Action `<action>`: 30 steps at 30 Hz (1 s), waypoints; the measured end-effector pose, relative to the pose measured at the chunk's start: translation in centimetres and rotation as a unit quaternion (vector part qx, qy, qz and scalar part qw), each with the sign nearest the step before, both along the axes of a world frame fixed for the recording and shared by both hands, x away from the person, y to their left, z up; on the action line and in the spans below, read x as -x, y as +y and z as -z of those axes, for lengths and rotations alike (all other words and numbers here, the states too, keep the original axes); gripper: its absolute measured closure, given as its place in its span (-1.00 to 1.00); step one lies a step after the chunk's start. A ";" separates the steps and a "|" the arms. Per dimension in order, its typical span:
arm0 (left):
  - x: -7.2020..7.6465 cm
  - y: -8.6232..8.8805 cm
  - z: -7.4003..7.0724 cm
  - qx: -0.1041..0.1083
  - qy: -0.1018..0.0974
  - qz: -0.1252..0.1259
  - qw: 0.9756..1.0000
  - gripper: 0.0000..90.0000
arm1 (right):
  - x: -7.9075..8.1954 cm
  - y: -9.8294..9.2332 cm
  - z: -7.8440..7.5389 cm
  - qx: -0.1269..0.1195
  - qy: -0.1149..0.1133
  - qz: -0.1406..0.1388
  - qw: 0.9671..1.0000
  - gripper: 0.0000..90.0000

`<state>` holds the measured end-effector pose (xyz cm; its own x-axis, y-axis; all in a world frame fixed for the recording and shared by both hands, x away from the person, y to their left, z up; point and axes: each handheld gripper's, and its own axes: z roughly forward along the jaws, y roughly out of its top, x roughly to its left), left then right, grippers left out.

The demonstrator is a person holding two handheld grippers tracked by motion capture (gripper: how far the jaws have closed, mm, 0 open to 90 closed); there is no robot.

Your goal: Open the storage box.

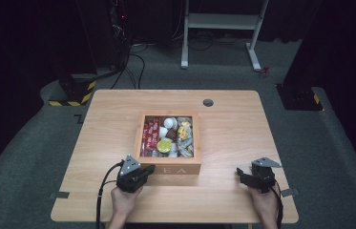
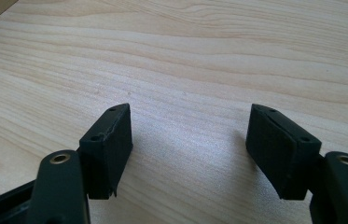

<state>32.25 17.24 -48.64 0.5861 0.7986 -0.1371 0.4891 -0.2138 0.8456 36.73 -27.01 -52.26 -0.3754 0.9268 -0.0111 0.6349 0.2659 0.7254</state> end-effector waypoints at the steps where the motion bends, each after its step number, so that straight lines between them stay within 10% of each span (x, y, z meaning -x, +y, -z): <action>1: 0.0 0.0 0.0 -0.002 -0.001 0.000 1.000 1.00 | 0.0 0.0 0.0 0.000 0.000 0.000 1.000 -0.30; 30: -0.6 -0.3 -2.5 0.000 -0.024 -0.010 1.000 1.00 | 0.0 0.0 0.0 0.000 0.000 0.000 1.000 -0.30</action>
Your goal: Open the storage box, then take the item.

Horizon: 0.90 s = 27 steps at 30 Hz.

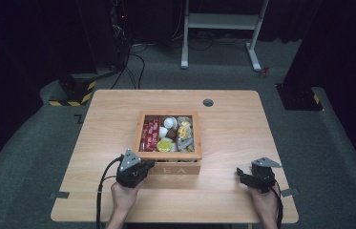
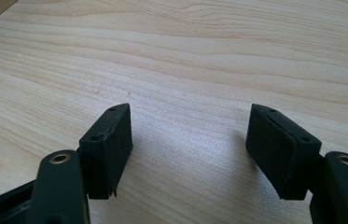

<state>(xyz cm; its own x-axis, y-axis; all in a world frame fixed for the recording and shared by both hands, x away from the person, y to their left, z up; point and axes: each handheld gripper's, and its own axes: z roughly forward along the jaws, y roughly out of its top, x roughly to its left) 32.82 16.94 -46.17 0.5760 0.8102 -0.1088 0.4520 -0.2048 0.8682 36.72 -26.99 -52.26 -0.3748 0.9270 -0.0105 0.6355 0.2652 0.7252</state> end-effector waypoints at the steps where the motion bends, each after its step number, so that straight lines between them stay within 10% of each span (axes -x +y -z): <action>1: -0.1 0.0 -0.1 -0.001 -0.001 0.001 1.000 1.00 | 0.0 0.0 0.0 0.000 0.000 0.000 1.000 -0.30; 27: -1.4 0.2 -3.0 0.004 -0.005 0.007 1.000 1.00 | 0.0 0.0 0.0 0.000 0.002 -0.001 1.000 -0.32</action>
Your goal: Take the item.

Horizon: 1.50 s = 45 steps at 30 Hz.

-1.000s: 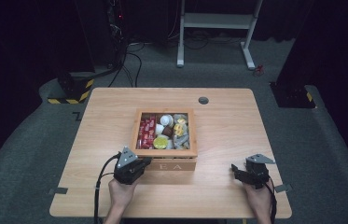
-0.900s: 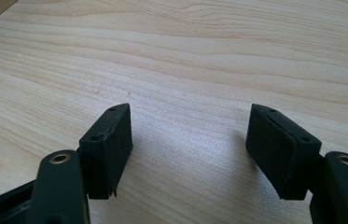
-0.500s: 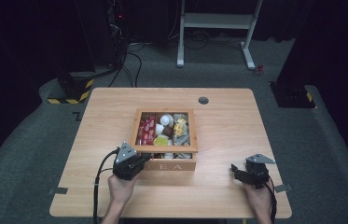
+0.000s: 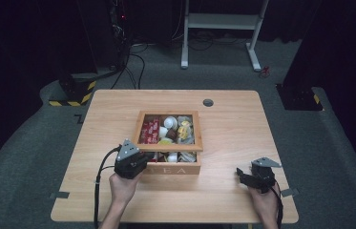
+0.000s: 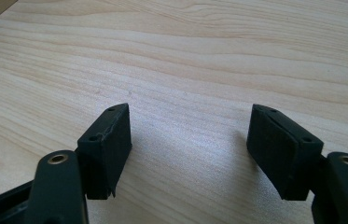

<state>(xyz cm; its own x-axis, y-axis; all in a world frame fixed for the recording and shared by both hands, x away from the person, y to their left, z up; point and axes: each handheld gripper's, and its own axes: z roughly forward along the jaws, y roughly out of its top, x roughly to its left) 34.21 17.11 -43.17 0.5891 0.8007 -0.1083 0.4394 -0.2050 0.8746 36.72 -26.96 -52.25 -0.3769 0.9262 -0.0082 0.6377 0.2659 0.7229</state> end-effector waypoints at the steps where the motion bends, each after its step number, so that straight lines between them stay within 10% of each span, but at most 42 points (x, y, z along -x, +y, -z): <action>1: 0.0 0.0 -0.1 -0.003 -0.001 0.000 1.000 1.00 | 0.0 0.0 0.0 0.000 0.000 0.000 1.000 -0.32; 23: -1.4 0.3 -2.3 0.010 0.000 0.003 1.000 1.00 | -0.1 1.2 -0.5 -0.018 -0.010 -0.054 0.998 0.07; 36: -2.5 0.5 -4.0 0.020 -0.009 0.006 1.000 1.00 | 0.1 6.1 -5.1 -0.115 -0.061 -0.148 0.980 -0.06; 45: -3.4 0.6 -4.9 0.023 -0.009 0.010 1.000 1.00 | -0.6 9.8 -6.4 -0.125 -0.074 -0.196 0.970 -0.09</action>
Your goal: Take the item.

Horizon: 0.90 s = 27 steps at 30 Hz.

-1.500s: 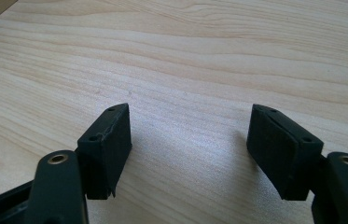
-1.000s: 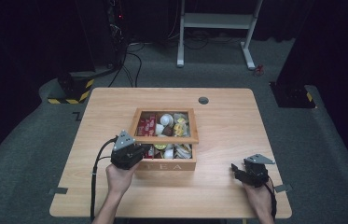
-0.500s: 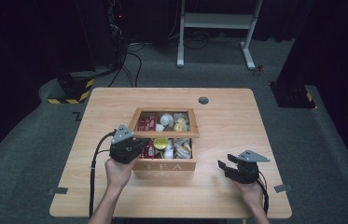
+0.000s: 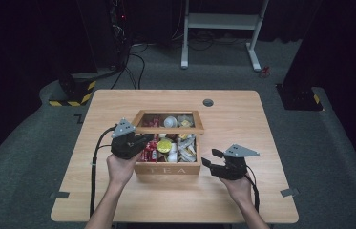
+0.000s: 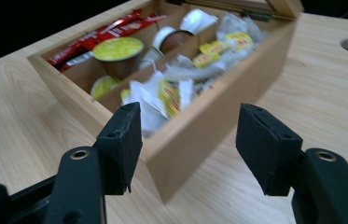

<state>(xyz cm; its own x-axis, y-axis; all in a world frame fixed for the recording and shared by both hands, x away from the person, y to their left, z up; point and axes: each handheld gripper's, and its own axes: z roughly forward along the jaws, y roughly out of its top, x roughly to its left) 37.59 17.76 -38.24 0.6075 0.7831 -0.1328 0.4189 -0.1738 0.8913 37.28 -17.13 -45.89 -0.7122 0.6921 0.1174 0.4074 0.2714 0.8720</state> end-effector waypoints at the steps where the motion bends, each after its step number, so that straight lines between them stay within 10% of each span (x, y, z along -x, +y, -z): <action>1: -0.1 0.0 -0.1 0.002 0.001 -0.001 1.000 1.00 | -0.1 0.3 -0.1 0.001 -0.001 -0.003 1.000 -0.09; 27: -2.5 0.4 -1.5 0.024 0.011 -0.001 1.000 1.00 | -2.6 9.1 -1.0 0.050 -0.004 -0.060 0.997 -0.10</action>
<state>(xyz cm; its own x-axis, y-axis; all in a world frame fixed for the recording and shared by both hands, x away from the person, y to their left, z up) 40.08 18.13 -36.79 0.6024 0.7768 -0.1836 0.4384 -0.1298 0.8893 39.90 -8.03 -44.86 -0.7913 0.6097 0.0461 0.3605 0.4043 0.8406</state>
